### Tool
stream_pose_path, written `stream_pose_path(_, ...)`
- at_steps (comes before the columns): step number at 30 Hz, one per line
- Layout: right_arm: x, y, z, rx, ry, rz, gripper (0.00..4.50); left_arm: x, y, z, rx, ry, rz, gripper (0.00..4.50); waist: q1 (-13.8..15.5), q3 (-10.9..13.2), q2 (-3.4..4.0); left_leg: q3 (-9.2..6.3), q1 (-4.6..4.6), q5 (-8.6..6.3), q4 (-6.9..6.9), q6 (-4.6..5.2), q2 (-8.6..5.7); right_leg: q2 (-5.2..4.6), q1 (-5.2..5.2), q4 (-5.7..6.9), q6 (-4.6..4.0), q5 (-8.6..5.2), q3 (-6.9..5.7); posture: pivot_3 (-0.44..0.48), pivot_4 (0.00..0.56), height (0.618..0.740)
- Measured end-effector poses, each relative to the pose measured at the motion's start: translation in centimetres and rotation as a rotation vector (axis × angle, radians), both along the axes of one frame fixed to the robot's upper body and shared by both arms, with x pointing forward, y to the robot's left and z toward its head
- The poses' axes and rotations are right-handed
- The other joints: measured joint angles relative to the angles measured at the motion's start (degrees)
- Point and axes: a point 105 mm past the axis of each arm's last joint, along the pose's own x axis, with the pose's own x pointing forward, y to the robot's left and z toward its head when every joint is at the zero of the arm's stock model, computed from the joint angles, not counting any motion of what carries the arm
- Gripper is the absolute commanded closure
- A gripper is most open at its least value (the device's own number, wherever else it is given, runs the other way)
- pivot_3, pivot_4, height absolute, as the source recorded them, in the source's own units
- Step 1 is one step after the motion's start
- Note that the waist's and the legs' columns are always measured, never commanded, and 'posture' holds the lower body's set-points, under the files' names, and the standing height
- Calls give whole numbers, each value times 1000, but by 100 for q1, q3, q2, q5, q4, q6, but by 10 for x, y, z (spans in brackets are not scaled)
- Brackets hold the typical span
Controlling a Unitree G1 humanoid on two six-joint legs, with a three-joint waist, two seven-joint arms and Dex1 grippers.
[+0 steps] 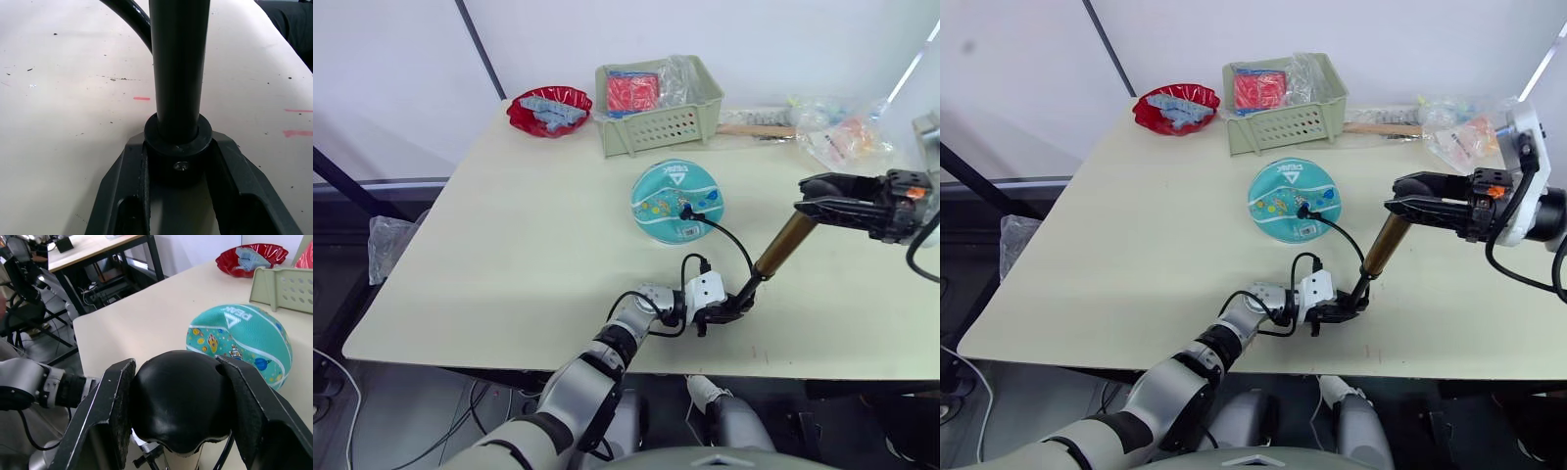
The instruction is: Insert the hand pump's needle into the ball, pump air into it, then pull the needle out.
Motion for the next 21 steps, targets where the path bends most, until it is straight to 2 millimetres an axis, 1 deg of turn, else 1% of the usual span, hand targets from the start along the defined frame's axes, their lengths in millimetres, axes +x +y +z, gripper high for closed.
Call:
stream_pose_path(4,0,-2,11,-9,-19,0,2424,0,0,0,0,-1,1,3377,0,0,0,0,0,0,0,0,0,1,0,1,0,0,0,0,150,738)
stream_pose_path(9,0,-1,15,-15,-23,-7,2424,1,0,1,0,-3,1,3377,0,5,-4,2,-2,0,1,0,0,0,-2,1,1,0,2,0,150,738)
stream_pose_path(17,2,-2,14,-8,-8,-20,2424,1,0,1,0,-5,-1,3377,1,9,-4,2,-3,0,1,0,0,-2,-2,2,1,0,3,0,150,738)
stream_pose_path(21,1,0,10,-5,-22,-9,2424,1,0,0,6,-6,-3,3377,-3,6,-5,1,1,0,1,0,0,-1,0,4,1,1,4,0,150,738)
